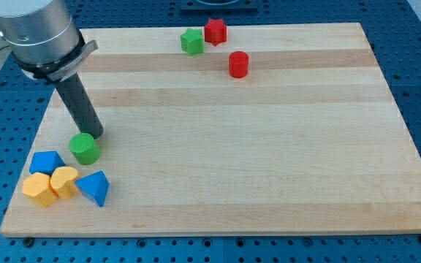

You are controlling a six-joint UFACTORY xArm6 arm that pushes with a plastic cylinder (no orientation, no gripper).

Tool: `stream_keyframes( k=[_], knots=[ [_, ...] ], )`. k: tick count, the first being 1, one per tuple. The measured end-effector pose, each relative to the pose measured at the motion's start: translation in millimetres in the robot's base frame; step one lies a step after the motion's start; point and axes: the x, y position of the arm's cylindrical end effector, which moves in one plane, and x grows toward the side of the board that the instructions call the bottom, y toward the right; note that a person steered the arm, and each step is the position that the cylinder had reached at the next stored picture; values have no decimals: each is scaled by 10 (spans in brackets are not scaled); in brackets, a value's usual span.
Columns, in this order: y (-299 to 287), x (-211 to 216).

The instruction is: Push the red circle into the blue triangle

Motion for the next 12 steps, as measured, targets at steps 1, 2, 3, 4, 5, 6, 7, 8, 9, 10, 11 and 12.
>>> stream_keyframes(
  k=[1, 2, 3, 4, 5, 6, 7, 8, 9, 10, 11, 12],
  knots=[
    [-2, 192],
    [-2, 253],
    [-2, 253],
    [318, 104],
    [1254, -249],
    [2208, -791],
    [2958, -1397],
    [2966, -1880],
    [2604, -1965],
    [2259, -1728],
    [2218, -1391],
    [2279, -1468]
  ],
)
